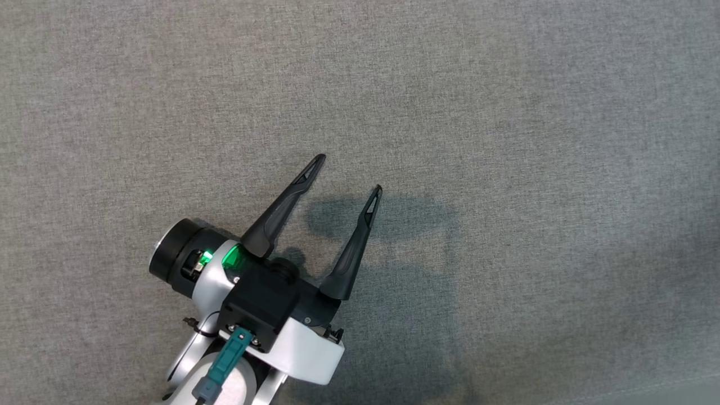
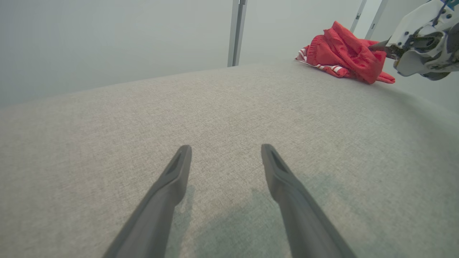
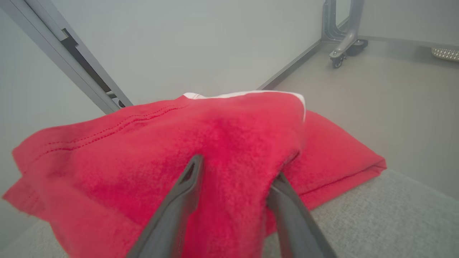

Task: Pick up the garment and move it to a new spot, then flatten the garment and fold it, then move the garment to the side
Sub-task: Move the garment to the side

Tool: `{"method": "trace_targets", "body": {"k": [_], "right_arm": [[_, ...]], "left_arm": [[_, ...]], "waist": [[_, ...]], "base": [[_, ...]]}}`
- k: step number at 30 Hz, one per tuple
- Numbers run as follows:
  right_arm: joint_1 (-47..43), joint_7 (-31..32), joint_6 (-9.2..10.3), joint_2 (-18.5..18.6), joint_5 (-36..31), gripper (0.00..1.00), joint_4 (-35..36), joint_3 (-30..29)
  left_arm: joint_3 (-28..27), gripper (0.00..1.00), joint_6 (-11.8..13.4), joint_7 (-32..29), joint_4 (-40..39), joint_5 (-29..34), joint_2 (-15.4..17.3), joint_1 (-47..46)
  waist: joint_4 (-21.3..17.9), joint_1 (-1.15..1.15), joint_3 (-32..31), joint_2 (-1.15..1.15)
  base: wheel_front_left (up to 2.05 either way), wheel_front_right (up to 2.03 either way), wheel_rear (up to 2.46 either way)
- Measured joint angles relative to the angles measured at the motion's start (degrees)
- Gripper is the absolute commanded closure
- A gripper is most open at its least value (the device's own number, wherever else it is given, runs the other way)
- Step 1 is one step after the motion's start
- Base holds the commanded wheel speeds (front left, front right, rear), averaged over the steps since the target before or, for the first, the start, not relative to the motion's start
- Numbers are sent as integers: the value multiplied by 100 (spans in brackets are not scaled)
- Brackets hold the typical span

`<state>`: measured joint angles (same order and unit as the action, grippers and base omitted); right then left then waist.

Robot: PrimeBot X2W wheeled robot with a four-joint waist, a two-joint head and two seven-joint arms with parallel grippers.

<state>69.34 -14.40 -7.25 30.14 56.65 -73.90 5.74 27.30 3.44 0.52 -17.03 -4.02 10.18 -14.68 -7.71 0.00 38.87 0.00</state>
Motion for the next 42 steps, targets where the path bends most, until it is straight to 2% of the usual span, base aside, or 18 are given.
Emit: {"method": "trace_targets", "body": {"k": [10, 15, 18, 23, 30, 42], "right_arm": [[-65, 0, 0, 102, -1154, 0, -78, -216], [-244, 0, 0, 346, -1735, 0, -93, -605], [-324, 0, 0, 368, -2101, 0, -12, -898], [-748, -1, 0, 19, -2741, 0, 1000, -1377], [-2007, -2, 0, -683, -3537, 0, 2502, -1726], [-3900, -1, -1, -1485, -4075, 0, 4473, -1177]], "left_arm": [[3, 0, 58, 60, 108, -14, -12, -84], [-36, 0, 76, 162, 208, -118, -36, -85], [-68, 0, 130, 218, 298, -183, -56, -85], [-222, 0, 274, 365, 467, -341, -147, -67], [-409, 0, 404, 589, 773, -679, -238, 219], [-765, 0, 553, 973, 1383, -1085, -316, 763]], "waist": [[-43, 0, -265, 0], [-40, 0, -515, 0], [-31, 0, -699, 0], [-1, 0, -1068, 0], [133, 0, -1689, 0], [485, 0, -2783, 0]], "base": [[0, 0, 0], [0, 0, 0], [0, 0, 0], [0, 0, 0], [0, 0, 0], [0, 0, 0]]}}
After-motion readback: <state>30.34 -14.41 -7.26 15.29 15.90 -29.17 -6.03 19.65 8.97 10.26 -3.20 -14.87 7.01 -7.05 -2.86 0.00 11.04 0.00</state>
